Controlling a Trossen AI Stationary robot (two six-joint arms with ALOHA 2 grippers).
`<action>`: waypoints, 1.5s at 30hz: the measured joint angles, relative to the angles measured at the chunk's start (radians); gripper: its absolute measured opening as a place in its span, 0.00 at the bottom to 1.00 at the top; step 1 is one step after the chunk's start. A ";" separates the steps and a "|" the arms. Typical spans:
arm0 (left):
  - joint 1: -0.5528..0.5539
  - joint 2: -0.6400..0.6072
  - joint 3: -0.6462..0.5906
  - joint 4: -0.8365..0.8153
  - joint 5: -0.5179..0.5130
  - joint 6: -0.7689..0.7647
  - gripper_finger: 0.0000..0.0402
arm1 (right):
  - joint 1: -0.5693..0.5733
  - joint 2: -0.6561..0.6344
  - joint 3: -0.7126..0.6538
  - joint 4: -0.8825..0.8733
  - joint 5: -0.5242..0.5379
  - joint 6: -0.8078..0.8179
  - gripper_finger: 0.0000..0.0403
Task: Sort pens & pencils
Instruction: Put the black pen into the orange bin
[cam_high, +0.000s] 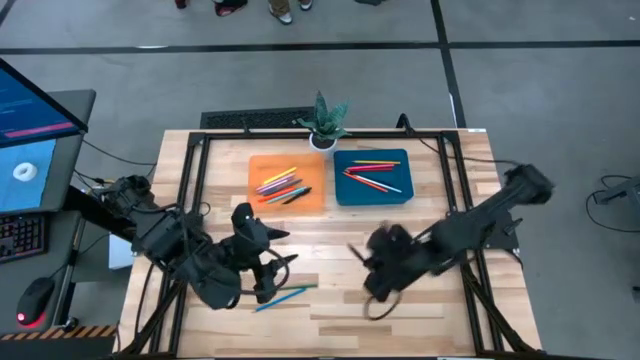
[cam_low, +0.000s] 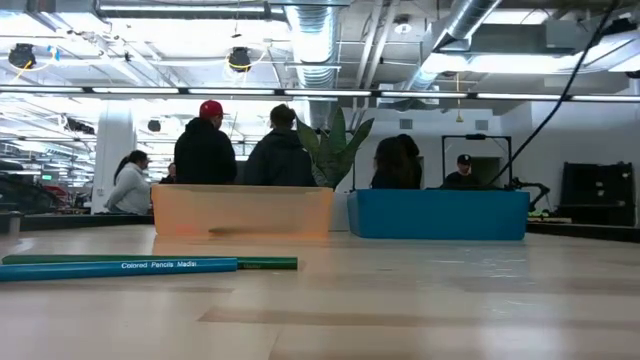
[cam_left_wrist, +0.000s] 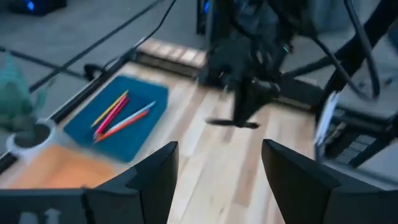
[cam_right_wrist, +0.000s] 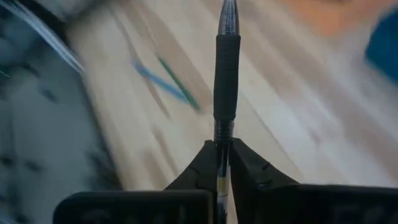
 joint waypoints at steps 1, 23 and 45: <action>-0.004 0.000 0.000 0.037 -0.008 0.018 0.55 | 0.007 -0.044 0.001 0.022 0.038 -0.006 0.09; 0.340 0.008 0.000 0.677 0.411 0.484 0.55 | 0.037 -0.307 0.001 0.559 0.285 -0.656 0.11; 0.439 0.106 0.000 0.837 0.638 0.505 0.55 | -0.032 -0.307 0.001 0.620 0.268 -0.733 0.11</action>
